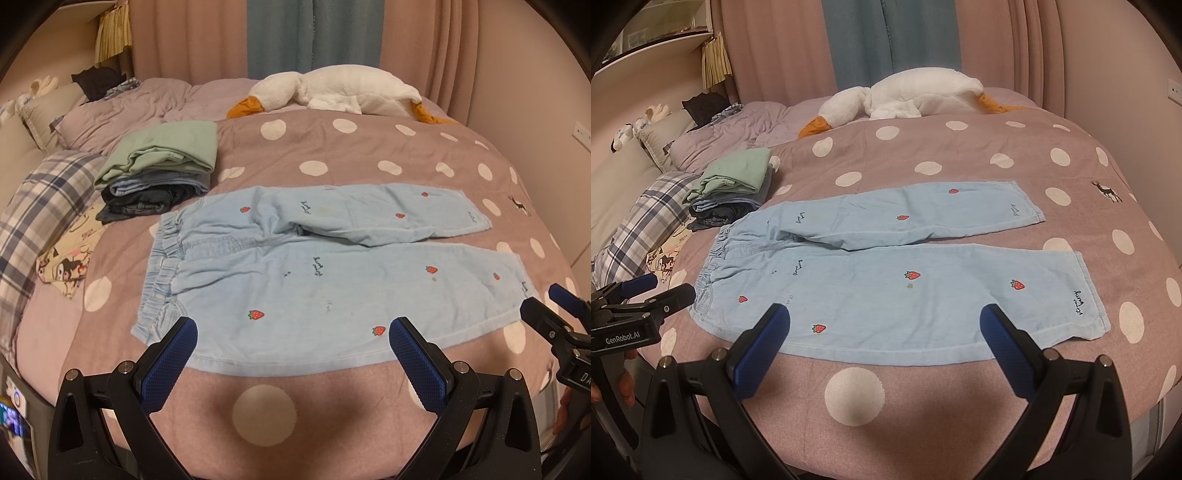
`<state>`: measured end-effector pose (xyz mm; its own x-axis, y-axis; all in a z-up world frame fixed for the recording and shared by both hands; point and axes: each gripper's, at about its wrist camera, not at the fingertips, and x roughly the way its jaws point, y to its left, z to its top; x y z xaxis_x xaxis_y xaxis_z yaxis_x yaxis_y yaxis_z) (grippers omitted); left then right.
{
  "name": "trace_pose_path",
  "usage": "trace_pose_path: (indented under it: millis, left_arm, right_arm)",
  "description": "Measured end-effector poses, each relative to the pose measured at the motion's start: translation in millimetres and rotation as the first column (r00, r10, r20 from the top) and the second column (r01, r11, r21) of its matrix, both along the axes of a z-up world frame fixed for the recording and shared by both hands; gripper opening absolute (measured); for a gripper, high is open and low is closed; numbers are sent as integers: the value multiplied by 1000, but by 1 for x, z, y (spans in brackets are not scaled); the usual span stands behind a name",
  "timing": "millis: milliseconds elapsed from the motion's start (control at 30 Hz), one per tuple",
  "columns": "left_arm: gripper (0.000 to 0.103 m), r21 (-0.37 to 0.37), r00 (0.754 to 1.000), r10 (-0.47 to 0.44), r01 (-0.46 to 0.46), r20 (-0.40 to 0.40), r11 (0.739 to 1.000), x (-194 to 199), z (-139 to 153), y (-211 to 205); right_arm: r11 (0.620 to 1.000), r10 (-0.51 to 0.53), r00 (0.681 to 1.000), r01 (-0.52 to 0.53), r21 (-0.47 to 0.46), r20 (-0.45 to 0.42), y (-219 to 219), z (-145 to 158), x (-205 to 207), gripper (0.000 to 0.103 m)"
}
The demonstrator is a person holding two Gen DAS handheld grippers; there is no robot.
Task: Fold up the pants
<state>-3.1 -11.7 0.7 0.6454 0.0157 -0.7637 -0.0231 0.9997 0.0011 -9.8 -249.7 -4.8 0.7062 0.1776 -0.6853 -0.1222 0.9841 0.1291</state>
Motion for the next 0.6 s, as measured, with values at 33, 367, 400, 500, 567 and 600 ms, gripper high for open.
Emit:
trace_pose_path:
  millis: [33, 367, 400, 500, 567, 600]
  left_arm:
    - [103, -1, 1000, 0, 0, -2, 1000, 0, 0, 0]
    - [103, -133, 999, 35, -40, -37, 990, 6, -11, 22]
    - [103, -153, 998, 44, -52, -51, 987, 8, -16, 27]
    - [103, -222, 990, 85, -109, -112, 969, 13, -41, 55]
    - [103, -271, 980, 132, -168, -147, 948, 12, -60, 77]
    - [103, -296, 974, 158, -200, -162, 934, 10, -67, 87]
  right_arm:
    - [1000, 0, 1000, 0, -2, -1, 0, 0, 0, 103]
    - [1000, 2, 1000, -3, -10, -10, 5, -6, 0, 103]
    - [1000, 10, 1000, -10, -22, -11, 6, -10, 1, 103]
    - [996, 47, 998, -49, -71, -33, 13, -32, 5, 103]
    - [988, 100, 993, -106, -113, -55, 22, -52, 6, 103]
    - [980, 128, 990, -136, -145, -60, 28, -62, 5, 103]
